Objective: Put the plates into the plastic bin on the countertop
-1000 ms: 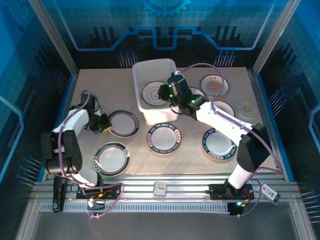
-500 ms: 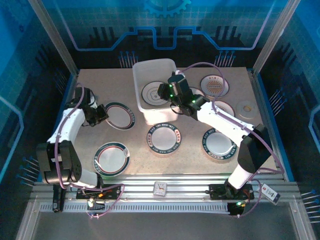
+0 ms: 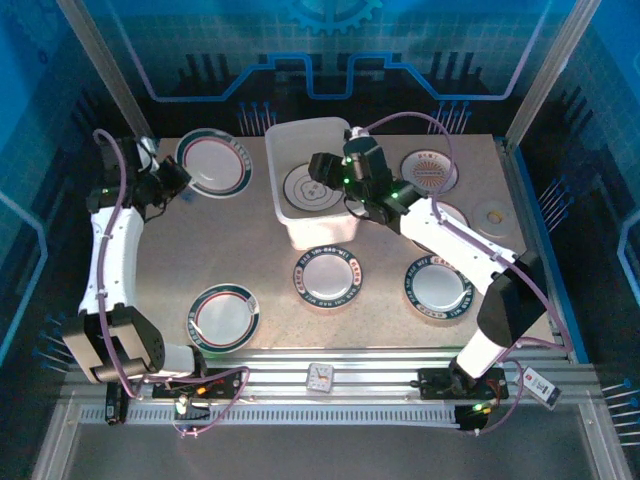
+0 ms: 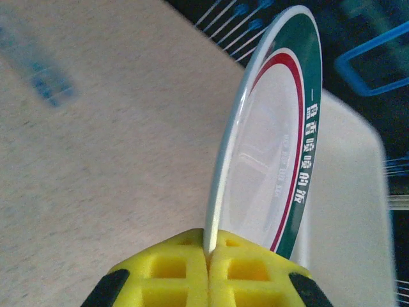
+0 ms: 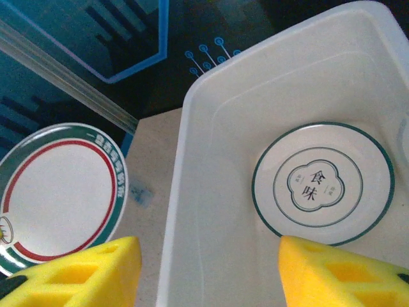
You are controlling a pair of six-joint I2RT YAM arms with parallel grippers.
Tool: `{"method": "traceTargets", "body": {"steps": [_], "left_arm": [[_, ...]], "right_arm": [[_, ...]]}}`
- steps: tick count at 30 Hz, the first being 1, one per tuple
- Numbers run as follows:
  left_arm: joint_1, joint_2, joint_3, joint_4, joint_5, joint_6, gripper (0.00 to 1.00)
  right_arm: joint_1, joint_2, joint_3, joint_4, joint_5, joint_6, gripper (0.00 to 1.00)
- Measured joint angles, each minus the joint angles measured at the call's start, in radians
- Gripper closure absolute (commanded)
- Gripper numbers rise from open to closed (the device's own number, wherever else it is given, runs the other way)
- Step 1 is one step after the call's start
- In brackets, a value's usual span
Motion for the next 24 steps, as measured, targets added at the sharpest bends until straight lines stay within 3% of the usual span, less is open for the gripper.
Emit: {"method": "traceTargets", "body": {"steps": [6, 12, 24], "left_arm": [[-0.011, 0.005, 0.048, 0.089, 0.126, -0.067, 1.0], [-0.09, 0.05, 0.05, 0.19, 0.224, -0.102, 1.0], [-0.238, 0.114, 0.07, 0.293, 0.249, -0.109, 1.0]], "right_arm": [[-0.067, -0.017, 0.0, 0.062, -0.094, -0.001, 0.41], [-0.104, -0.015, 0.0, 0.153, -0.213, 0.053, 0.47], [-0.132, 0.044, 0.003, 0.255, -0.323, 0.171, 0.56]]}}
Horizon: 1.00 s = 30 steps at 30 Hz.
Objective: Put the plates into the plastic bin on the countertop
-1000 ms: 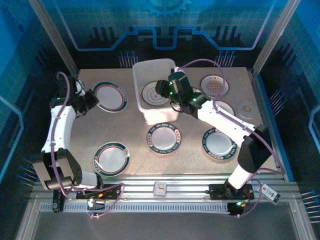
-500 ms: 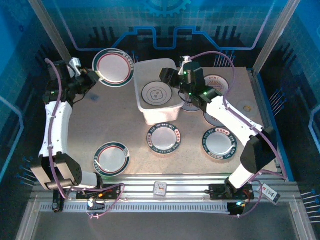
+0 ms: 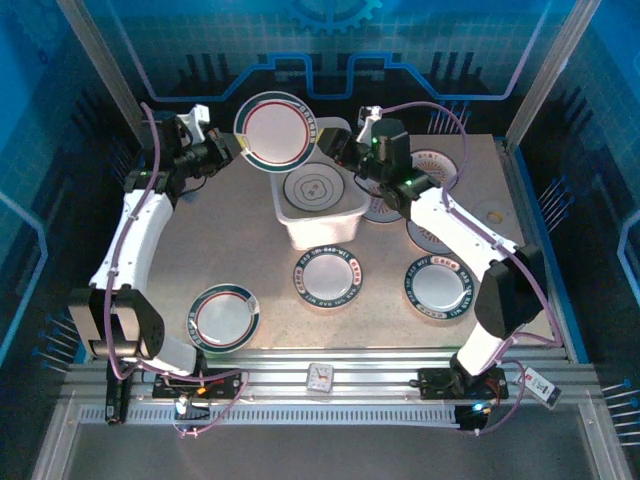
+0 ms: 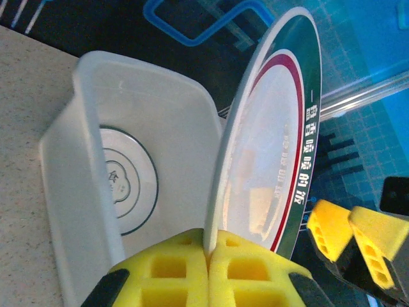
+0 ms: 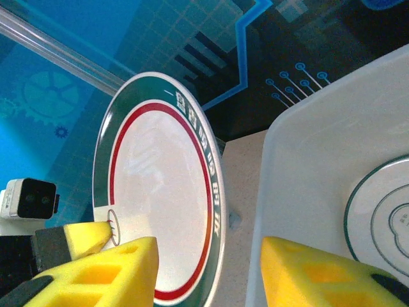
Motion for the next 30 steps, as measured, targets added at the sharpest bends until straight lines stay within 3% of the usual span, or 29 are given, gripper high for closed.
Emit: {"method": "traceTargets", "body": {"steps": [15, 21, 27, 30], "left_arm": [[-0.055, 0.008, 0.012, 0.027, -0.038, 0.01, 1.0], [-0.076, 0.008, 0.012, 0.044, -0.046, 0.021, 1.0], [-0.081, 0.009, 0.012, 0.035, -0.076, 0.033, 1.0], [-0.081, 0.009, 0.012, 0.024, -0.086, 0.036, 0.89]], "right_arm": [[-0.002, 0.051, 0.001, 0.007, -0.071, 0.072, 0.67], [-0.002, 0.058, -0.001, 0.023, -0.077, 0.124, 0.78], [-0.006, 0.058, -0.036, 0.103, -0.089, 0.194, 0.97], [-0.006, 0.058, -0.05, 0.121, -0.092, 0.22, 1.0]]}}
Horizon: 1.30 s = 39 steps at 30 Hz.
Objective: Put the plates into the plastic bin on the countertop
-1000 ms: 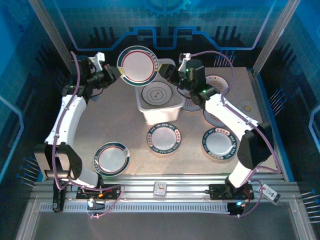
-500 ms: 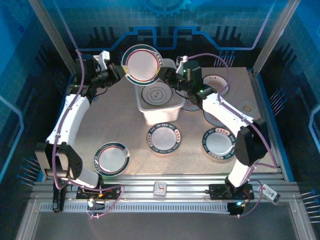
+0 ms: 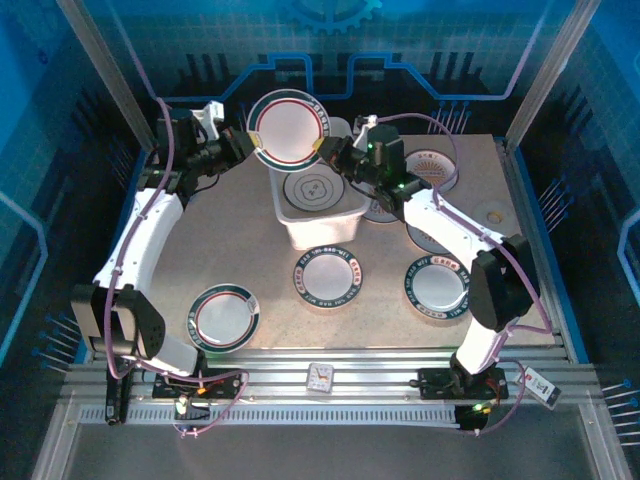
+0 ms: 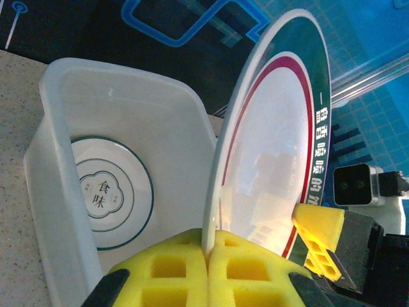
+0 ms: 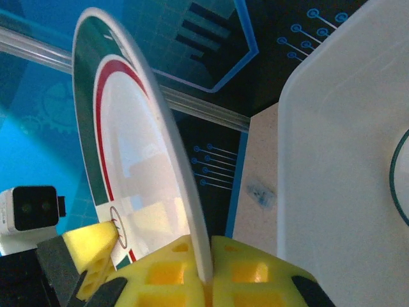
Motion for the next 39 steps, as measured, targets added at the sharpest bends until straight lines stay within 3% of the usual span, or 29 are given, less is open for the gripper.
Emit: {"method": "traceTargets", "body": {"steps": [3, 8, 11, 19, 29, 39], "left_arm": [[-0.002, 0.0, 0.0, -0.011, -0.009, 0.017, 0.83], [-0.005, 0.0, 0.003, -0.012, -0.023, 0.05, 0.47], [-0.007, 0.0, 0.021, -0.016, -0.027, 0.069, 0.37], [0.001, 0.0, 0.084, -0.028, -0.042, 0.101, 0.31], [0.108, 0.025, 0.064, -0.045, -0.047, 0.103, 0.31], [0.152, 0.067, 0.022, -0.083, -0.041, 0.103, 0.3]], "right_arm": [[0.001, 0.0, -0.013, 0.012, -0.003, 0.024, 1.0], [0.001, 0.0, -0.035, 0.033, 0.027, 0.061, 1.0], [0.001, 0.001, -0.043, 0.029, 0.058, 0.069, 1.0], [0.003, 0.001, -0.047, -0.004, 0.202, 0.069, 1.0], [0.033, 0.014, -0.045, -0.142, 0.43, 0.115, 1.0], [0.063, 0.137, 0.083, -0.366, 0.538, 0.214, 1.0]]}}
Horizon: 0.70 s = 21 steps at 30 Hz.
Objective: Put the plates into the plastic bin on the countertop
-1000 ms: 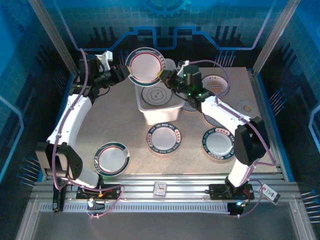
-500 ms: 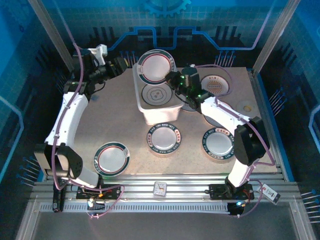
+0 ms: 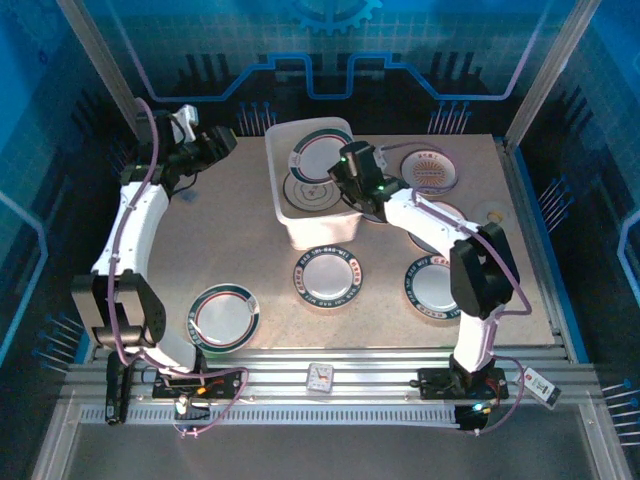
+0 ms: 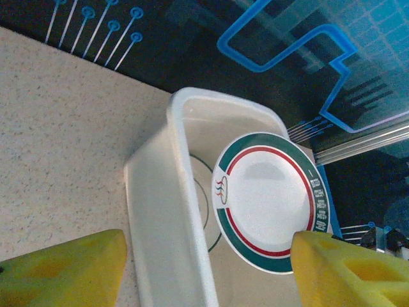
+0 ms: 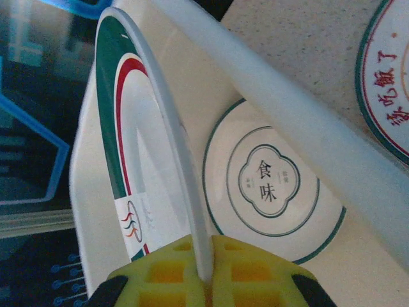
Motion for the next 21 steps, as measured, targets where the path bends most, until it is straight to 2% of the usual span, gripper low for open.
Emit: {"method": "traceTargets", "body": {"steps": [21], "left_arm": [[0.059, 0.082, 0.007, -0.016, 0.066, 0.019, 0.31]], "right_arm": [[0.062, 0.222, 0.31, -0.345, 0.089, 0.203, 1.0]]}}
